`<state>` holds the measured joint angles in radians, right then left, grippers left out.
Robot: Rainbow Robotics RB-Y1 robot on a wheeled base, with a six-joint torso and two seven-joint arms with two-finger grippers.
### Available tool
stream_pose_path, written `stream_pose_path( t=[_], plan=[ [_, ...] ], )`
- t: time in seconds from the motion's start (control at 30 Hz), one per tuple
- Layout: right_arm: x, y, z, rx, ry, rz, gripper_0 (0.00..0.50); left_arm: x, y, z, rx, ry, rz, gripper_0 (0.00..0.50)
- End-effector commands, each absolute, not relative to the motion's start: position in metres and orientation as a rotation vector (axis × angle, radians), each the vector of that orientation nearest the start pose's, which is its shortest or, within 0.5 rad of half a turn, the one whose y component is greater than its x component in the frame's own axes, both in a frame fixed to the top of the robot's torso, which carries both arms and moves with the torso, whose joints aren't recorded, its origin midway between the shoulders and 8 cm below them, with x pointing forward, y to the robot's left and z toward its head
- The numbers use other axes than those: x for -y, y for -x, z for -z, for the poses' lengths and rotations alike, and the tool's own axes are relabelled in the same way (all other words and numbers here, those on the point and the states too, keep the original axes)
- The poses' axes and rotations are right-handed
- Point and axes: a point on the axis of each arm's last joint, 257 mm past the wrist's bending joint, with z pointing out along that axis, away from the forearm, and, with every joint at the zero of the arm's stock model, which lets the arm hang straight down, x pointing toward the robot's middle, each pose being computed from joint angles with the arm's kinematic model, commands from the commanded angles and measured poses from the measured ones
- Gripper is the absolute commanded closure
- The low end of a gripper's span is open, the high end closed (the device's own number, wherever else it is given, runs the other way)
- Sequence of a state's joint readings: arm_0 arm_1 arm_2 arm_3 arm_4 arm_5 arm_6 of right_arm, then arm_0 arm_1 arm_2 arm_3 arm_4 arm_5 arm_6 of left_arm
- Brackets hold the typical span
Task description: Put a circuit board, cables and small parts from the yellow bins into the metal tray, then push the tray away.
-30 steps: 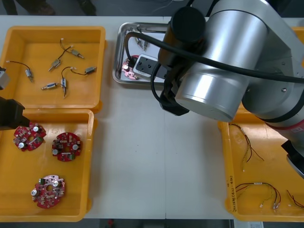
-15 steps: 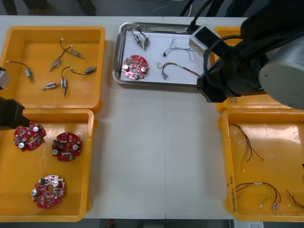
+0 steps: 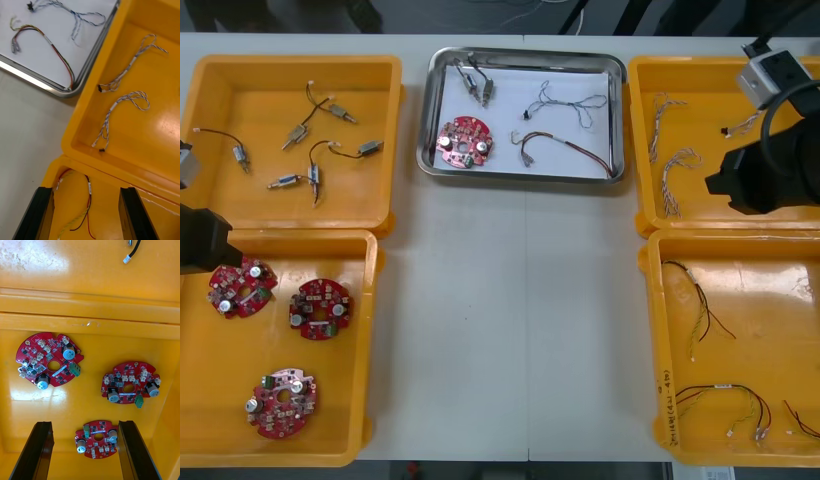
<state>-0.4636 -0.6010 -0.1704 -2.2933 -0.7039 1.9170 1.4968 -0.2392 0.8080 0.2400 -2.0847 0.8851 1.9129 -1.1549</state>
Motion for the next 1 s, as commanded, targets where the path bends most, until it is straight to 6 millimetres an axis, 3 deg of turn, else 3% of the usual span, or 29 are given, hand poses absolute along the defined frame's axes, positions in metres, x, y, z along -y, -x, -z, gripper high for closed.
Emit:
stream_pose_path(
  t=[0.03,0.23,0.43,0.73,1.0],
  plan=[
    [0.306,-0.427,0.079,-2.357,0.334,0.083,0.000,-0.382,-0.382,0.155,-2.712,0.104,-0.016,0.000],
    [0.346,-0.410,0.103,-2.423,0.191,0.116,0.000,-0.382,-0.382,0.155,-2.712,0.104,-0.016,0.000],
    [0.369,-0.389,0.134,-2.504,0.100,0.138,0.000,-0.382,-0.382,0.155,-2.712,0.104,-0.016,0.000],
    [0.388,-0.373,0.157,-2.568,-0.025,0.110,0.000,-0.382,-0.382,0.155,-2.712,0.104,-0.016,0.000],
    [0.383,-0.372,0.159,-2.570,-0.050,0.079,0.000,-0.382,-0.382,0.155,-2.712,0.104,-0.016,0.000]
  ],
)
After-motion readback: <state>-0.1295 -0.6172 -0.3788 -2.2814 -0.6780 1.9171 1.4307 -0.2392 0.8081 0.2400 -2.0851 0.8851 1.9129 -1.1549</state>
